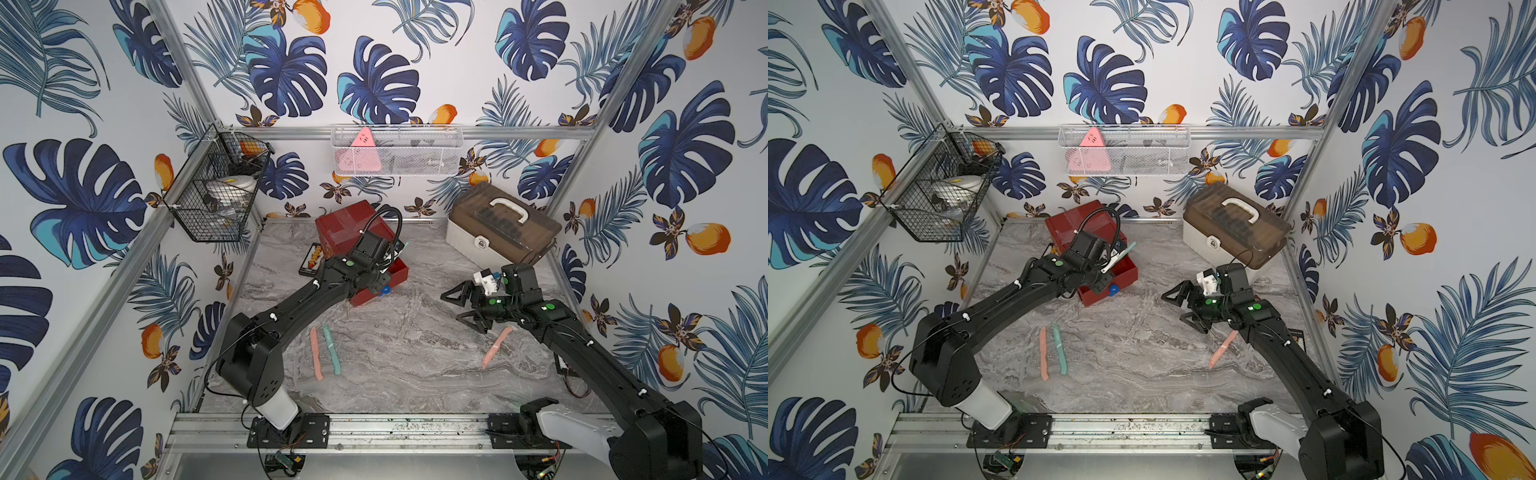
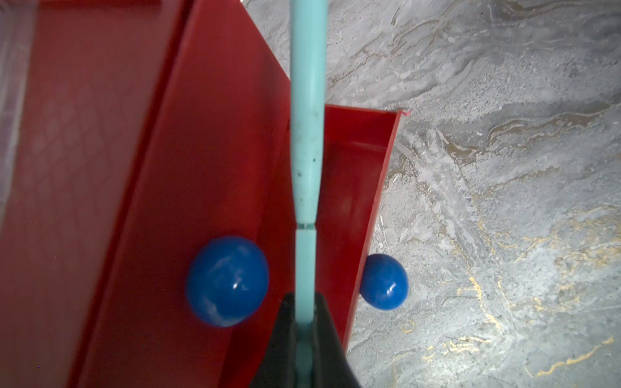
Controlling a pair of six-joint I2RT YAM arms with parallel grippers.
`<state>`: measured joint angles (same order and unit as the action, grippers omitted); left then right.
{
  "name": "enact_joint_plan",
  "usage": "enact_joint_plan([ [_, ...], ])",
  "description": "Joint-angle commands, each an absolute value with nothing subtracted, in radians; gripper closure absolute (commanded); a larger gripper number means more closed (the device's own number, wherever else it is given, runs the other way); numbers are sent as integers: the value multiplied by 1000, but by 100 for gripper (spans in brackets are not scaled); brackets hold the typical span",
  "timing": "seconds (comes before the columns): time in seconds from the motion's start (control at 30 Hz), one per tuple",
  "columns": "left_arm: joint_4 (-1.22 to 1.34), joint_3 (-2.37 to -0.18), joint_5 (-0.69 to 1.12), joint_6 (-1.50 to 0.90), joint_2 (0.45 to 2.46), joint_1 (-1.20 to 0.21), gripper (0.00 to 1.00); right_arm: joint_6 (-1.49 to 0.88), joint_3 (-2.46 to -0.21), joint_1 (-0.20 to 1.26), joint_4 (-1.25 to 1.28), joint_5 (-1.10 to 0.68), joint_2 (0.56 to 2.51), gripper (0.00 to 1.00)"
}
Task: Place the fruit knives into the drawer by color
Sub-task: Place the fruit knife in the drawer.
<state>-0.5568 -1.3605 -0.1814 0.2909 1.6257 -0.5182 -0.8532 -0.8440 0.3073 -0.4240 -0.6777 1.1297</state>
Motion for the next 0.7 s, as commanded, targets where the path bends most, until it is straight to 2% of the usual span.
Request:
enact_joint_plan([
  [0.0, -514, -1339, -180, 309, 1612, -509, 100, -861, -851, 308, -390, -667, 1132, 0],
  [0.4, -499, -1304, -289, 316, 1603, -505, 99, -857, -865, 308, -396, -661, 1139, 0],
  [0.47, -495, -1304, -322, 314, 1597, -506, 73, -852, -870, 308, -402, -659, 1140, 0],
  [0.57, -503, -1315, -334, 307, 1595, -505, 41, -848, -877, 308, -408, -658, 1143, 0],
  [0.6, -506, -1320, -341, 305, 1597, -506, 35, -847, -878, 308, -408, -658, 1146, 0],
  [0.67, -514, -1331, -351, 298, 1602, -505, 29, -847, -882, 308, -405, -660, 1147, 0],
])
